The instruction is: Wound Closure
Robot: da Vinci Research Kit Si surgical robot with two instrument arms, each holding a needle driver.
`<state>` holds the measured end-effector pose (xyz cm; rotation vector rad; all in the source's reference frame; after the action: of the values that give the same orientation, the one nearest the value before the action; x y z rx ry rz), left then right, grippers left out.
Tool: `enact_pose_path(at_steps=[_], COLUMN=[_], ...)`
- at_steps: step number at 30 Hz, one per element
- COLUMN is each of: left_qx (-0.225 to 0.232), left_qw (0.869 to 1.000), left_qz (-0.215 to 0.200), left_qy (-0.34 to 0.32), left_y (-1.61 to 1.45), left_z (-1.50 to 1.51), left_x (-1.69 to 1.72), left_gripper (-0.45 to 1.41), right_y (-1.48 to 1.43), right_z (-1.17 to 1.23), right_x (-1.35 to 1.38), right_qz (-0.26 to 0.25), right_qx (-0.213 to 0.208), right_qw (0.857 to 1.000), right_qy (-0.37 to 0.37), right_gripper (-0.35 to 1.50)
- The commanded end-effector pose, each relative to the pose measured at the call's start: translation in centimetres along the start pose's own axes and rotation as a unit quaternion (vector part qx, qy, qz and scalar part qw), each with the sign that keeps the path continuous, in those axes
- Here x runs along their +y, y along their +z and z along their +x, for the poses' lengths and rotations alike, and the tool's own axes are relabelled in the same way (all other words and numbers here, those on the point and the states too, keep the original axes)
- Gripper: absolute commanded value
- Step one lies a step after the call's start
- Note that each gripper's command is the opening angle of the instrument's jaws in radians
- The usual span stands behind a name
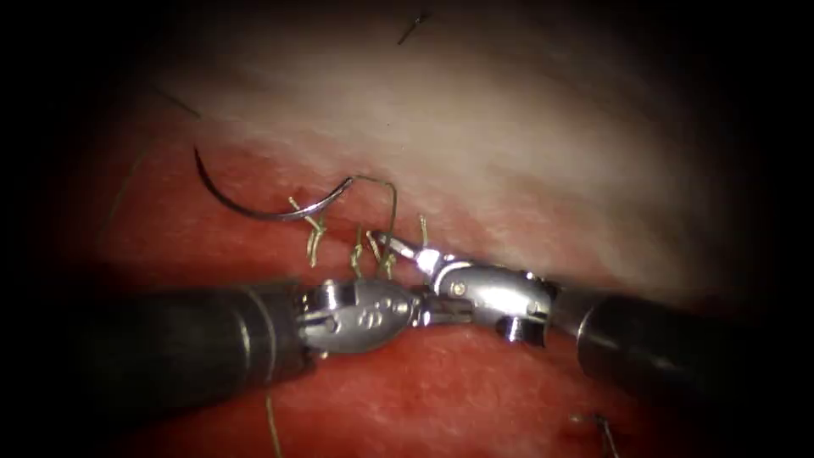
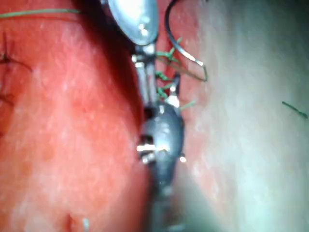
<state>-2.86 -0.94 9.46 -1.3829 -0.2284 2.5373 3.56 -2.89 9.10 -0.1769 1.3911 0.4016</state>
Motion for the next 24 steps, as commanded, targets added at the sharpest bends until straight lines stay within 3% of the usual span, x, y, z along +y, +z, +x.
enact_pose_path(at_steps=[1,3,15,16,17,18,19,24], left_qx=[0.0,0.0,0.004,0.005,0.006,0.006,0.01,0.031], left_qw=[1.0,1.0,1.0,1.0,1.0,1.0,1.0,0.999], left_qz=[-0.001,-0.001,-0.006,-0.009,-0.012,-0.012,-0.016,-0.036], left_qy=[0.0,0.0,0.003,0.002,0.001,0.001,-0.002,-0.007], left_y=[0.07,0.07,-0.01,-0.09,-0.16,-0.16,-0.29,-0.94], left_z=[-0.02,-0.02,0.07,0.1,0.13,0.13,0.19,0.39], left_x=[0.0,0.01,0.09,0.1,0.09,0.09,0.08,0.06], left_gripper=[-0.45,-0.45,-0.45,-0.45,-0.45,-0.45,-0.45,-0.45], right_y=[0.07,0.06,-0.09,-0.13,-0.16,-0.16,-0.21,-0.58], right_z=[-0.05,-0.05,-0.02,0.03,0.07,0.07,0.11,0.36], right_x=[-0.01,0.01,0.09,0.18,0.24,0.24,0.31,0.62], right_qz=[0.002,0.008,0.029,0.029,0.03,0.03,0.032,0.041], right_qx=[0.002,0.008,0.024,0.025,0.026,0.026,0.028,0.026], right_qw=[1.0,1.0,0.999,0.999,0.999,0.999,0.999,0.998], right_qy=[0.0,0.001,0.004,0.009,0.011,0.011,0.015,0.032], right_gripper=[0.21,-0.35,-0.33,0.83,1.19,1.19,1.36,1.4])
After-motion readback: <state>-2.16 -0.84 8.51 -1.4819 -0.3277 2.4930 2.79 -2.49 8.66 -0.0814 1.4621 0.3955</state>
